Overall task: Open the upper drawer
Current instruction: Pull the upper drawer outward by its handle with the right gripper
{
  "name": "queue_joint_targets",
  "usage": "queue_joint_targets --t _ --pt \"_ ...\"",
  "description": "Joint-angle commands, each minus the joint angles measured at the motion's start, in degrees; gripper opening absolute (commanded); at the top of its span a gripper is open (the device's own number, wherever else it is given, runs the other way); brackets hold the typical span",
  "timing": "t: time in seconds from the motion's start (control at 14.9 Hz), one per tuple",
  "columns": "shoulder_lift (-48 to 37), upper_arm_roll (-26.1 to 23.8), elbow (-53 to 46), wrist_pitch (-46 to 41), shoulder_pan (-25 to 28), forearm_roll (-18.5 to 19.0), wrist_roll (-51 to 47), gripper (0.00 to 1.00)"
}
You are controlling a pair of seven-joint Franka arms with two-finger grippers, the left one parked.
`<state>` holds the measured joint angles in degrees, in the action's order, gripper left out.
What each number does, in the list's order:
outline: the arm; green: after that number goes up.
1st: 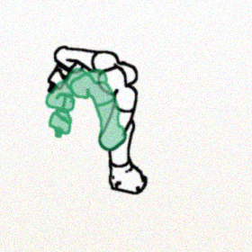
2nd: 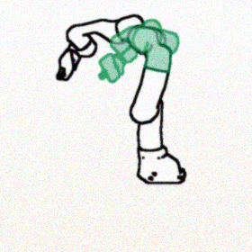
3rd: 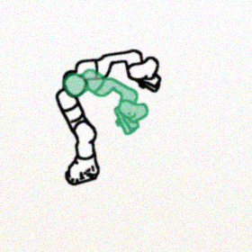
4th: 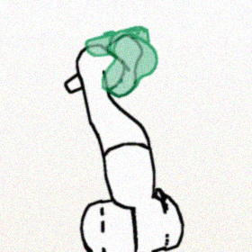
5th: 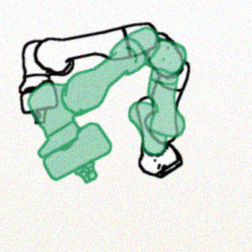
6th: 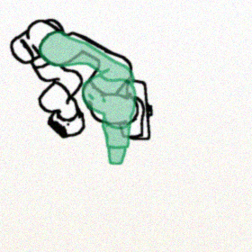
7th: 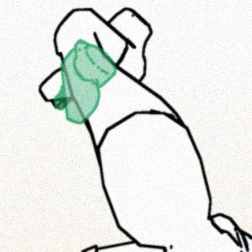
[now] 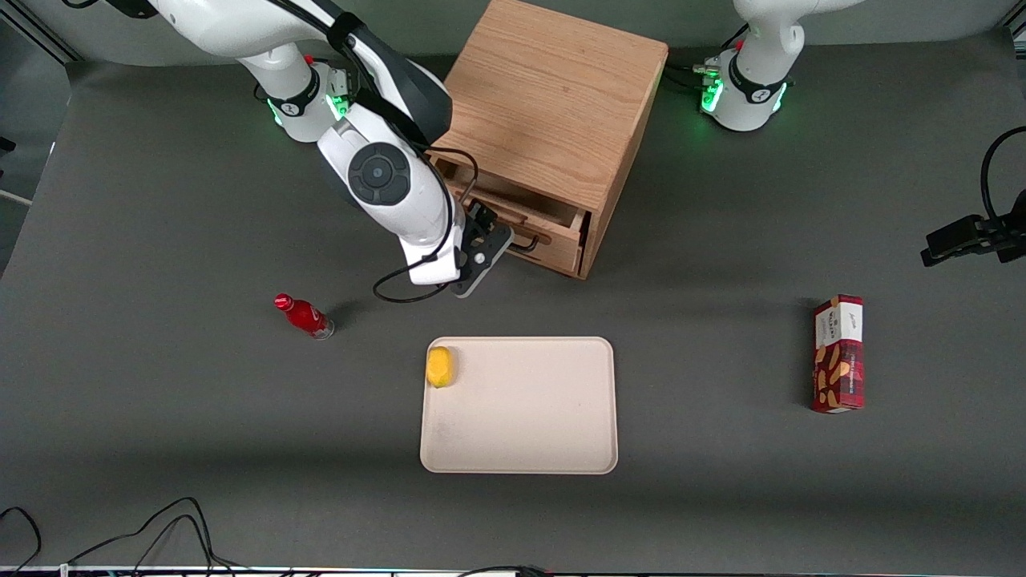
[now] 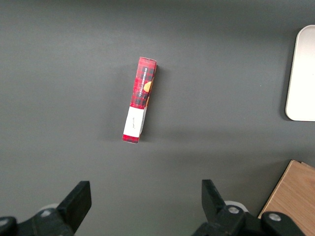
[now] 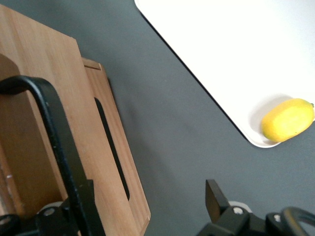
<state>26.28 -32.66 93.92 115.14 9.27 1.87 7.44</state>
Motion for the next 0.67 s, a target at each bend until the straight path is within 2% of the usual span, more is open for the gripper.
queue_joint_targets --t 0.0,0.33,0.47,0.6 --pt "3.16 0.05 -4.17 -0.09 -0.39 1.65 0.38 1.00" --pt "4.83 1.63 -7.42 -1.23 -0.48 2.53 1.00 1.00" --pt "5.97 1.63 -9.44 -2.81 -0.56 4.63 1.00 1.00" --pt "6.85 1.63 -11.20 -4.31 -0.57 4.99 1.69 1.00"
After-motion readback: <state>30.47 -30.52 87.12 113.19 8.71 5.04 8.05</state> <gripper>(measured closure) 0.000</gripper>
